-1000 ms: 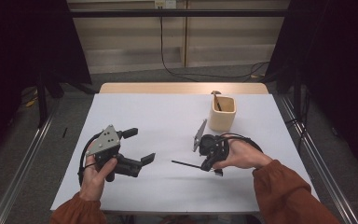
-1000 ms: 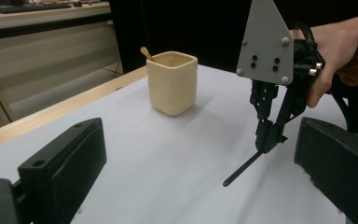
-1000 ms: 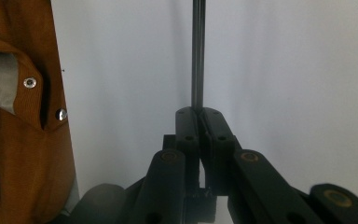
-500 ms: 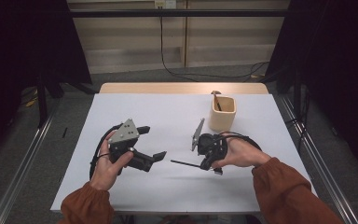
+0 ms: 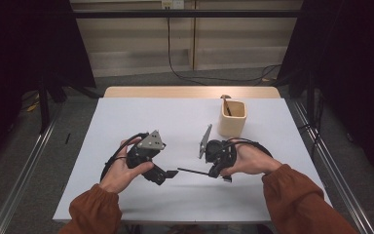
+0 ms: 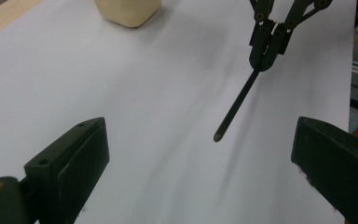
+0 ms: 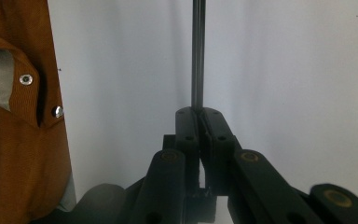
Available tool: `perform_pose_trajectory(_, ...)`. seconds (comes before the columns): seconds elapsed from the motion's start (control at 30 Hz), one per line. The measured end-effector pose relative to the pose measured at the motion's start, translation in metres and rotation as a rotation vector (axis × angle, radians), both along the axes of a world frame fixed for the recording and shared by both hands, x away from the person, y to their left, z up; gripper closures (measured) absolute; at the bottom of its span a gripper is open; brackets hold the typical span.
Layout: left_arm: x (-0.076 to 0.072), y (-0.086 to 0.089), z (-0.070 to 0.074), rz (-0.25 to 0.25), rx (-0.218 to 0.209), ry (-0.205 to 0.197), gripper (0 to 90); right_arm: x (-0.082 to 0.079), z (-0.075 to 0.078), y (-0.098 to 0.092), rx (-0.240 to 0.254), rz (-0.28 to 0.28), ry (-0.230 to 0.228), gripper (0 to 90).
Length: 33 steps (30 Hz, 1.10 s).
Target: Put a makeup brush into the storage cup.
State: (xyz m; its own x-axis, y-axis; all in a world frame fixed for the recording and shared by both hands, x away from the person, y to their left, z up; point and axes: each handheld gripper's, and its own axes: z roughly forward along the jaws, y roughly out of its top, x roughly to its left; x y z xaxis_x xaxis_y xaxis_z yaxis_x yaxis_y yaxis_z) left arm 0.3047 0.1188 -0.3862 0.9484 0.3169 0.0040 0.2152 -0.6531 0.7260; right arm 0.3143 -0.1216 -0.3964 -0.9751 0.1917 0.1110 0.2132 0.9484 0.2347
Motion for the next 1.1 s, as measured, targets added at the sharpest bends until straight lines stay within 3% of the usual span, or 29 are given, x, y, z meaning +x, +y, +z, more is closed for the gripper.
perform_pose_trajectory(0.23,0.0,-0.01,-0.002,-0.055,0.05,0.017,6.5,-0.002,-0.002,0.004,-0.023,0.01,0.009,85.9)
perform_pose_trajectory(0.73,-0.005,-0.032,-0.014,-0.187,0.213,0.067,12.6,-0.005,-0.004,0.011,-0.042,0.047,0.011,85.9)
perform_pose_trajectory(1.1,-0.002,-0.038,-0.014,-0.21,0.28,0.099,36.5,-0.007,-0.005,0.014,-0.042,0.07,0.022,85.9)
